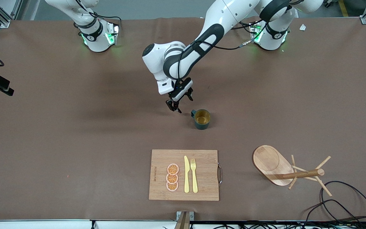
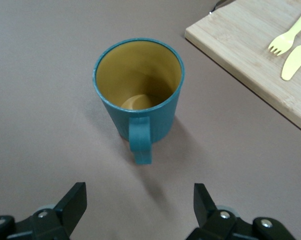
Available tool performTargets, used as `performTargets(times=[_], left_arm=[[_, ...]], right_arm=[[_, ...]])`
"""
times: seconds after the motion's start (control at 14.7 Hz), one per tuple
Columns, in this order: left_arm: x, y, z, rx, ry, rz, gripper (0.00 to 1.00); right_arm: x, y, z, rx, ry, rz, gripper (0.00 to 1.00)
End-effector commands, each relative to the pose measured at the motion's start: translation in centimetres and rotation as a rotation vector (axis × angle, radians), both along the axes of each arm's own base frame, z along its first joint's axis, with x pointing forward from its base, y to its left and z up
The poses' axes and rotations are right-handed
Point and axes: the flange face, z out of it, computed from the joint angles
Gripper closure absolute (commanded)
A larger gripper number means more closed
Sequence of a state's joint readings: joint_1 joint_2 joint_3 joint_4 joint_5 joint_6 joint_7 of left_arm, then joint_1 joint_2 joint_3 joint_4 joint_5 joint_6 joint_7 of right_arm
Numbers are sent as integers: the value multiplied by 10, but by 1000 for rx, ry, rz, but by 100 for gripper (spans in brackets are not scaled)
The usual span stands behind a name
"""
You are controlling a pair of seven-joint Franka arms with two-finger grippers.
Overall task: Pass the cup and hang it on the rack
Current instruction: 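Lower the left gripper onto the mug handle and grasp it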
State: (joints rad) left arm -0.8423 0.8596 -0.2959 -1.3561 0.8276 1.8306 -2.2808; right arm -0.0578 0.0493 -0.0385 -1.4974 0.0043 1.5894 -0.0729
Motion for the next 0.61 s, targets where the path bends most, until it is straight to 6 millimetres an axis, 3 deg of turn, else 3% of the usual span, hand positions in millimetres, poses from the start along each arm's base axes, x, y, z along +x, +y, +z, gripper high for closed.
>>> performTargets(times=[0.0, 0.34, 0.54], left_arm=[[-6, -2, -19, 63, -74, 4, 6], [-7, 4, -45, 122, -151, 23, 8], [-3, 8, -48, 139, -175, 26, 13]], right_arm=[[-3, 5, -3, -28, -14, 23, 0], [-4, 11, -2, -27, -7, 29, 0], [-4, 7, -1, -27, -10, 23, 0]])
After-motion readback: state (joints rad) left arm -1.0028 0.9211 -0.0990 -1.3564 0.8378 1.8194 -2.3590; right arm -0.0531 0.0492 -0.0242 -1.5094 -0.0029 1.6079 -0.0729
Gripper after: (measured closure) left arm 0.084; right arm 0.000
